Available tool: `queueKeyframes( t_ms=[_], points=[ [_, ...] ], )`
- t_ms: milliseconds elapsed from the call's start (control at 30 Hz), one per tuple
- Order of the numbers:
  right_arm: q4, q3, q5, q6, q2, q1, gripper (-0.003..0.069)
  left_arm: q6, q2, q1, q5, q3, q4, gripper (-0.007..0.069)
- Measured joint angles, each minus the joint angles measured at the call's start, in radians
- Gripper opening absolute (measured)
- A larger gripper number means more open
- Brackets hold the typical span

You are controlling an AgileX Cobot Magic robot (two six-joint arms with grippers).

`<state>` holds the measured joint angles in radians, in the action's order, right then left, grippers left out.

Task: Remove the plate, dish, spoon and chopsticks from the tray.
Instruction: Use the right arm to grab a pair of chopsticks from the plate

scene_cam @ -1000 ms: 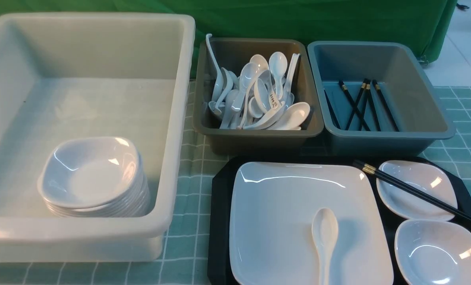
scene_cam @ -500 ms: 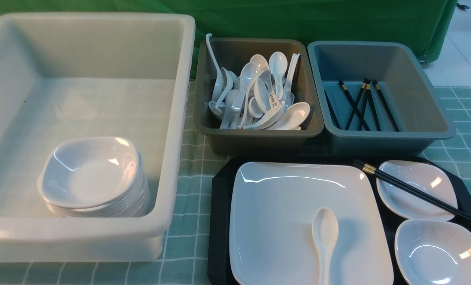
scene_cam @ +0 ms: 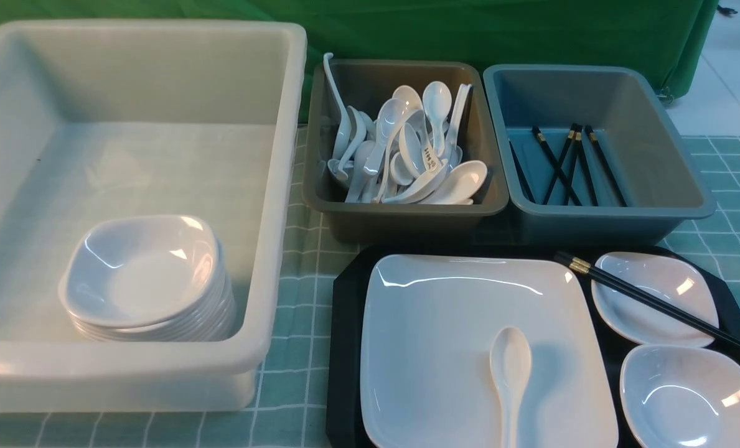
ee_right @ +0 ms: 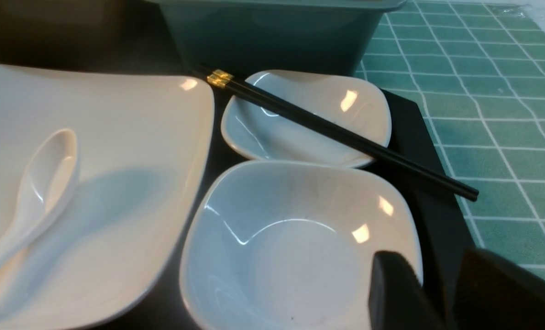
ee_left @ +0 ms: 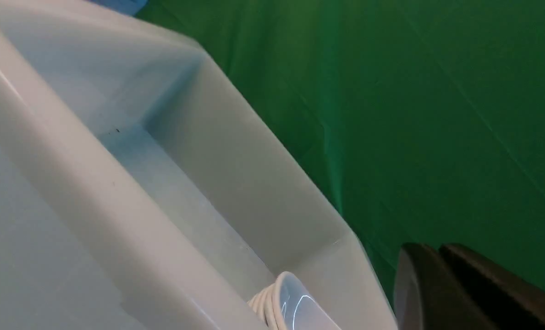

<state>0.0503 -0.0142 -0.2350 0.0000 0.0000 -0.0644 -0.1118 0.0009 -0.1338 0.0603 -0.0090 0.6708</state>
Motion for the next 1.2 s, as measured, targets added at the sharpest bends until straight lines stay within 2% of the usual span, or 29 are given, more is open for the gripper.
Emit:
queueKeyframes(
  t_ms=[67,100,133,200,333,367,400,467,500,633,800,833,867,900,933,1000,1067,1133,1200],
  points=[
    [0.0,0.0,0.0,0.0,0.0,0.0,0.0242,0.042,0.005,0.0,-0.154,-0.08,-0.031,0.0017],
    [0.0,0.0,0.0,0.0,0.0,0.0,0.0242,0.053,0.008,0.0,-0.169,-0.102,-0.033,0.0017],
    [0.0,0.0,0.0,0.0,0.0,0.0,0.0242,0.17,0.04,0.002,-0.273,-0.183,-0.036,0.0017],
    [0.0,0.0,0.0,0.0,0.0,0.0,0.0242,0.366,0.113,0.028,-0.385,-0.291,0.004,0.0017],
    [0.0,0.0,0.0,0.0,0.0,0.0,0.0242,0.63,0.31,0.172,-0.508,-0.455,0.081,0.0017],
    [0.0,0.0,0.0,0.0,0.0,0.0,0.0242,0.63,0.321,0.181,-0.513,-0.455,0.081,0.0017],
    [0.0,0.0,0.0,0.0,0.0,0.0,0.0242,0.665,0.408,0.249,-0.549,-0.505,0.073,0.0017],
    [0.0,0.0,0.0,0.0,0.0,0.0,0.0242,0.681,0.472,0.296,-0.566,-0.539,0.055,0.0017],
    [0.0,0.0,0.008,0.0,0.0,0.0,0.0242,0.689,0.55,0.35,-0.577,-0.566,0.029,0.0017],
    [-0.008,0.0,0.066,0.026,0.0,0.0,0.0242,0.705,0.683,0.438,-0.579,-0.588,0.013,0.0017],
    [-0.04,0.0,0.235,0.245,0.0,0.0,0.0242,0.746,0.746,0.472,-0.575,-0.591,0.021,0.0017],
    [-0.041,0.0,0.242,0.259,0.0,0.0,0.0242,0.748,0.746,0.472,-0.575,-0.591,0.021,0.0017],
    [-0.045,0.0,0.303,0.33,0.0,0.0,0.0242,0.763,0.747,0.472,-0.575,-0.592,0.021,0.0017],
    [-0.045,0.0,0.311,0.33,0.0,0.0,0.0242,0.766,0.747,0.472,-0.575,-0.592,0.021,0.0017],
    [-0.045,0.0,0.349,0.411,0.0,0.0,0.0242,0.778,0.747,0.472,-0.575,-0.592,0.021,0.0017],
    [-0.05,0.022,0.297,0.496,0.007,-0.002,0.0225,0.79,0.747,0.472,-0.575,-0.592,0.021,0.0017],
    [-0.05,0.103,0.169,0.496,0.059,-0.022,0.0191,0.794,0.747,0.472,-0.574,-0.592,0.03,0.0017],
    [-0.05,0.211,0.049,0.416,0.157,-0.061,0.0161,0.801,0.748,0.472,-0.574,-0.592,0.031,0.0017],
    [-0.045,0.355,-0.085,0.279,0.313,-0.121,0.0148,0.818,0.748,0.472,-0.574,-0.592,0.032,0.0017]
  ],
)
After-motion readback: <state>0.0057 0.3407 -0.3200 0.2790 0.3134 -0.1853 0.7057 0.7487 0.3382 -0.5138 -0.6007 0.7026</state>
